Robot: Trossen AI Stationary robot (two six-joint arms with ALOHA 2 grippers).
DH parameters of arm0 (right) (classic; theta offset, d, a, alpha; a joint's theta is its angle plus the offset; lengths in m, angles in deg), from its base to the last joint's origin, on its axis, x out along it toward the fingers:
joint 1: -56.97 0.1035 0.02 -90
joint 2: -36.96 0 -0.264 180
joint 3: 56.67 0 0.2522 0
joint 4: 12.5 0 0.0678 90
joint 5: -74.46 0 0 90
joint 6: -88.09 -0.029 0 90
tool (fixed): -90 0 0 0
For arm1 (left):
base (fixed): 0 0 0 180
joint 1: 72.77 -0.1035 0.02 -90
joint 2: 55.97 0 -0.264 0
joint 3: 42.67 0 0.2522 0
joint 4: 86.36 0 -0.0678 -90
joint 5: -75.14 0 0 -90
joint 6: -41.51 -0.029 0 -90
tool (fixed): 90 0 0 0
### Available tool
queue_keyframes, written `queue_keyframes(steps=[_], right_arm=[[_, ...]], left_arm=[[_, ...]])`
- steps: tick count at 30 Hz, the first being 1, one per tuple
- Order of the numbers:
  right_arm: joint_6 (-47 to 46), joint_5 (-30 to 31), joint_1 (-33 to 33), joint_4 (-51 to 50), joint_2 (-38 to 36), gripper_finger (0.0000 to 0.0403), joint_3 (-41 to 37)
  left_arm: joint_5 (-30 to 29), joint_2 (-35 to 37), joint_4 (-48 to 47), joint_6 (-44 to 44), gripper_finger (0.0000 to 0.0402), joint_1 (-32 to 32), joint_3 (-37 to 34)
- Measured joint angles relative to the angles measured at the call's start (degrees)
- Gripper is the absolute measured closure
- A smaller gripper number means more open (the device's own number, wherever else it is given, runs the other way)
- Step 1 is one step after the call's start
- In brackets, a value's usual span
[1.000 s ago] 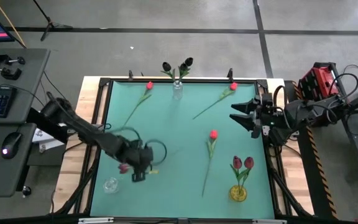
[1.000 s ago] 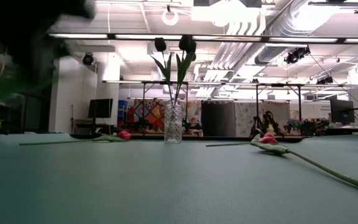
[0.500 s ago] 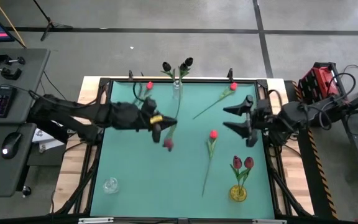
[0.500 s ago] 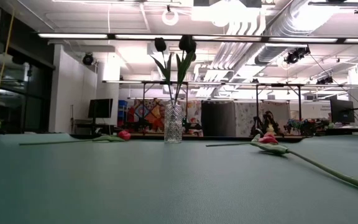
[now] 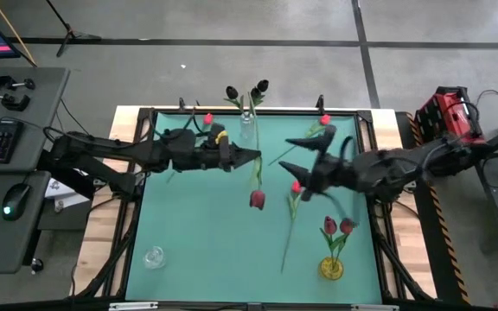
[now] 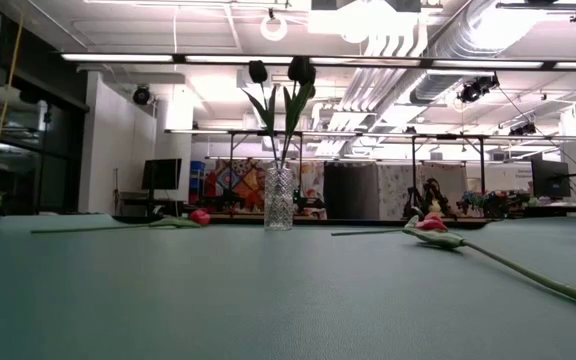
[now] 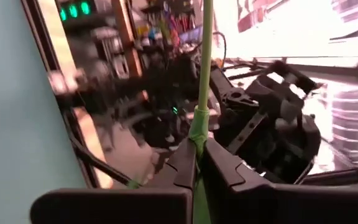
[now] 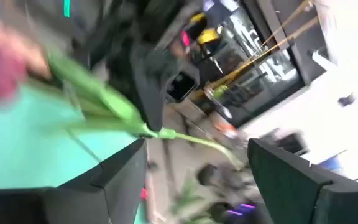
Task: Sort flowers into vase by color
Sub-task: Put the dark red tulip into the yellow vase
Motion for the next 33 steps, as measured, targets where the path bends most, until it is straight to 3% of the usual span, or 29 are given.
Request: queue_keyframes(steps=[7,17,33], right_arm=[[14.3,3.04,0.02,-2.67,9.77,0.0135,7.07],[21.14,2.97,1.52,-1.77,13.6,0.0141,10.78],[29.02,3.0,1.66,1.41,15.83,0.0295,10.66]], left_arm=[[5.08,-2.28,6.58,6.14,0.0401,-0.3,-0.02],[5.22,-1.34,9.01,7.74,0.0401,-0.23,0.01],[6.35,-1.34,8.41,9.64,0.0401,1.78,0.0]])
